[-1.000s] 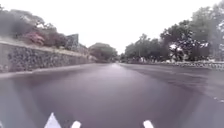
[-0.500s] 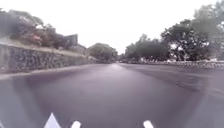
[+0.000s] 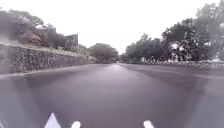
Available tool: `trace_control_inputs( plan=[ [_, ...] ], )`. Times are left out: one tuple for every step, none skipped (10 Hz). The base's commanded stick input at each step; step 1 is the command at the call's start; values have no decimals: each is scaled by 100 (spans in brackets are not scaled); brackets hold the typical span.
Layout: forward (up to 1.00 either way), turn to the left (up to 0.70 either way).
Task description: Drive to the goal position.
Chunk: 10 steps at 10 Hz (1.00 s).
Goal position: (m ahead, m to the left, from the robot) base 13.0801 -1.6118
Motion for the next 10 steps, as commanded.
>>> trace_control_inputs(
  plan=[
    [70, 0],
    [70, 0],
    [70, 0],
    [70, 0],
    [70, 0],
    [70, 0],
    [70, 0],
    [70, 0],
    [70, 0],
    [70, 0]
  ],
)
